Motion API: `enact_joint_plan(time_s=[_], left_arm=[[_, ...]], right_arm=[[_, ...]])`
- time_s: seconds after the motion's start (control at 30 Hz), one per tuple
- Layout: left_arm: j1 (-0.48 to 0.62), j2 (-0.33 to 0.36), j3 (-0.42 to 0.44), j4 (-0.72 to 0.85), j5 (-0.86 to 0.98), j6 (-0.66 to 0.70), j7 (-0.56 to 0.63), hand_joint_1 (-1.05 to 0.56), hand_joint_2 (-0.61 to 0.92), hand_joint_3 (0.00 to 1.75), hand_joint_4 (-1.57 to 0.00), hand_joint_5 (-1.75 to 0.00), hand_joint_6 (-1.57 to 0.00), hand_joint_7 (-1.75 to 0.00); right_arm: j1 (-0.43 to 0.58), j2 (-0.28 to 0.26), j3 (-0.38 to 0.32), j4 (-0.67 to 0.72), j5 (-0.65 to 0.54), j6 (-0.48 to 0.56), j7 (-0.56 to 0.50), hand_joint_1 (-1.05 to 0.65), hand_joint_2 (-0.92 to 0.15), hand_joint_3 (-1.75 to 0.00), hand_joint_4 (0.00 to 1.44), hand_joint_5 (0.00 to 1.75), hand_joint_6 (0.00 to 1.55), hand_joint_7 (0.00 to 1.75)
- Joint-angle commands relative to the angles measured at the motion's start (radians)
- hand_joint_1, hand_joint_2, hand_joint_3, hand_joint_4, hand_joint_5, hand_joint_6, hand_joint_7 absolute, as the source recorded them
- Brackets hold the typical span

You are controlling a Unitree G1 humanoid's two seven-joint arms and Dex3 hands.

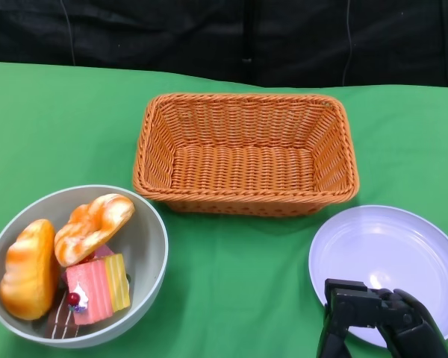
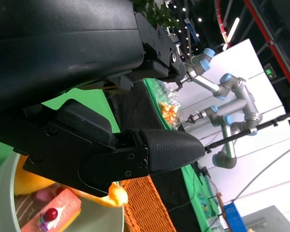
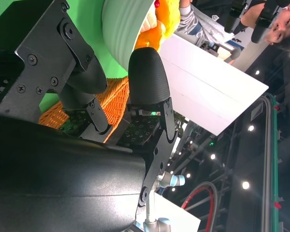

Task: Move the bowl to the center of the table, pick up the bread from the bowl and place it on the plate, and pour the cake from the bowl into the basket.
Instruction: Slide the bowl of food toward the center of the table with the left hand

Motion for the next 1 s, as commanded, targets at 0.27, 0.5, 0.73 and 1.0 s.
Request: enact_joint_plan(time_s=[0.27, 0.5, 0.73, 1.0], left_arm=[[-0.056, 0.030, 0.003, 0.107, 0.043, 0.044, 0.026, -0.95, 0.92, 0.71, -0.28, -0.03, -0.25, -0.01], [-0.094, 0.021, -0.011, 0.175, -0.003, 0.068, 0.007, -0.93, 0.92, 0.69, -0.29, -0.03, -0.24, 0.00], [-0.116, 0.021, -0.026, 0.227, -0.002, 0.136, 0.022, -0.89, 0.92, 0.73, -0.24, -0.01, -0.19, 0.00], [-0.132, 0.023, -0.045, 0.248, -0.034, 0.200, -0.011, -0.84, 0.92, 0.75, -0.15, 0.00, -0.11, 0.00]], right_arm=[[0.014, -0.016, -0.007, -0.015, 0.011, 0.007, 0.001, 0.16, -0.18, -1.75, 0.93, 1.68, 0.92, 1.38], [0.016, -0.018, -0.009, -0.020, 0.010, 0.008, 0.000, 0.17, -0.17, -1.75, 0.93, 1.68, 0.91, 1.38], [0.020, -0.022, -0.004, -0.024, 0.024, 0.011, 0.006, 0.17, -0.18, -1.75, 0.93, 1.67, 0.91, 1.37], [0.019, -0.021, -0.007, -0.018, 0.021, 0.003, 0.005, 0.19, -0.18, -1.75, 0.93, 1.69, 0.92, 1.37]])
